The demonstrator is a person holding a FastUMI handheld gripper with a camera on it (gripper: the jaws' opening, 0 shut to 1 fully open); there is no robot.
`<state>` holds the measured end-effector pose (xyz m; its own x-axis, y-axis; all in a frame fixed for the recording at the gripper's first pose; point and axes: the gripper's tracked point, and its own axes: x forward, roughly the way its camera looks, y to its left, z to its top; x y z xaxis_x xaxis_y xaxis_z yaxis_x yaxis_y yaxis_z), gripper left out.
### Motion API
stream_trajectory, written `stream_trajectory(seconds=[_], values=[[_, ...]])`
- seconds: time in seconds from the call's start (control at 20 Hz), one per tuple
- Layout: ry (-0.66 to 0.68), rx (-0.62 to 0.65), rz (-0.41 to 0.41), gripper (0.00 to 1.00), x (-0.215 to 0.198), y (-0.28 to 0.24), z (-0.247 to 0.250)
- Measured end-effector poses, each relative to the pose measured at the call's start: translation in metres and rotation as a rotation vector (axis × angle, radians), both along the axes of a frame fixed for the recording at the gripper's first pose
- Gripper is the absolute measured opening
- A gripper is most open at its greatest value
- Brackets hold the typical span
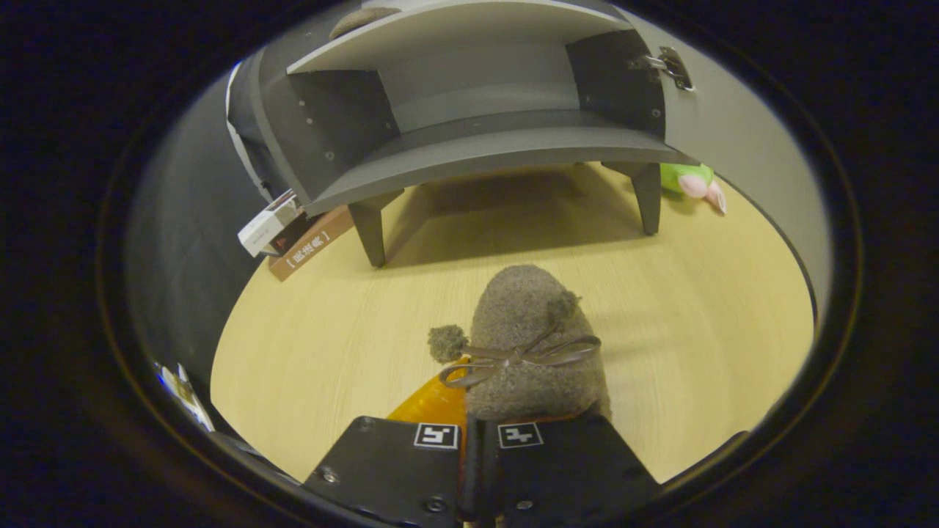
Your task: Open the shoe cabinet door, grab the shoes and put them into the shoe cabinet, then close the shoe cabinet door.
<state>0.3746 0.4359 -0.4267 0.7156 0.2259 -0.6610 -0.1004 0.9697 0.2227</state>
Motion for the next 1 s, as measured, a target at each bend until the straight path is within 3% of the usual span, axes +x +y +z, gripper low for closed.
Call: stream_trajectory(seconds=[0.35, 1.0], values=[[-0.167, -0.058, 0.002, 0.06, -0.010, -0.018, 0.094], [-0.629, -0.090, -0.020, 0.06, -0.014, -0.035, 0.376]])
